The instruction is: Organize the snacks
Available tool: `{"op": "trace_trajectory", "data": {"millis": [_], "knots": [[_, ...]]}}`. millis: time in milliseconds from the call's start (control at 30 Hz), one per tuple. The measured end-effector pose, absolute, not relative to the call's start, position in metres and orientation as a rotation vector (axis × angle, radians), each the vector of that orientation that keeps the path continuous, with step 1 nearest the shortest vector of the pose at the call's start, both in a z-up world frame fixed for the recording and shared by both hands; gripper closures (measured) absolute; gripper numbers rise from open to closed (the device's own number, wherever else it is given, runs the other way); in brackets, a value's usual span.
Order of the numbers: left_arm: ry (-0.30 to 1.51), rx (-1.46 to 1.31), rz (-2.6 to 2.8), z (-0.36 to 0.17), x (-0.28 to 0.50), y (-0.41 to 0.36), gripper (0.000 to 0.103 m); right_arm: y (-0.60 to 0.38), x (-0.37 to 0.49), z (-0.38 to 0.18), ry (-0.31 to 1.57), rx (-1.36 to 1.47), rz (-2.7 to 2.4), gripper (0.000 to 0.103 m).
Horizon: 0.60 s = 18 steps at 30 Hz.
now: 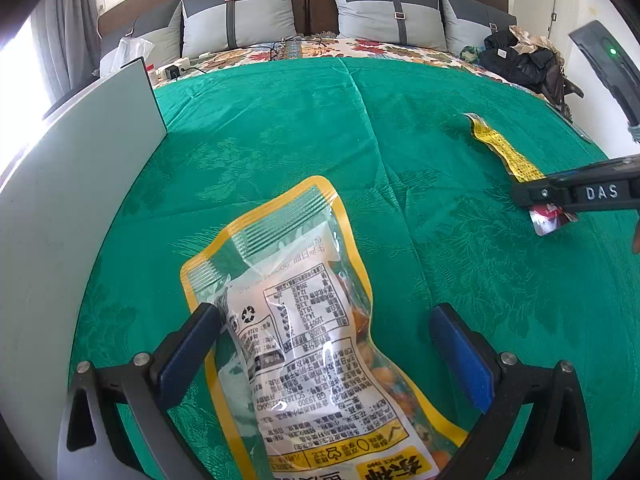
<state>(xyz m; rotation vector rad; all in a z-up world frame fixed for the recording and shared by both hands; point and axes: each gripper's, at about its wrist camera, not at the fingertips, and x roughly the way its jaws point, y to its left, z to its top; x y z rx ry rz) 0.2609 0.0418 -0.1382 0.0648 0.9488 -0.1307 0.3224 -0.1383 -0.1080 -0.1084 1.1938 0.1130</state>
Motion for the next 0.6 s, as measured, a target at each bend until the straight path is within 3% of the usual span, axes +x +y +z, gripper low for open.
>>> {"op": "trace_trajectory", "data": {"millis": [333,400,467,533,600], "knots": [[0.948,0.065,-0.131,-0.138,0.261,0.042,0.0,-0.194,0.168,-0.115,1.019,-0.116,0.093,0.058],[0.949,0.065,-0.131,-0.138,0.261,0.041,0.0,-0.198,0.151,-0.118,0.934,-0.13,0.077,0.043],[0.949,0.065,-0.131,-0.138,0.262,0.043,0.0,-0.203,0.152,-0.121,0.903,-0.121,0.033,0.021],[0.948,0.065,-0.131,-0.138,0.261,0.042,0.0,-0.216,0.164,-0.124,0.939,-0.022,0.018,0.009],[0.948,0.065,-0.131,-0.138,0.261,0.041,0.0,-0.215,0.168,-0.123,0.943,-0.027,-0.007,0.007]]}}
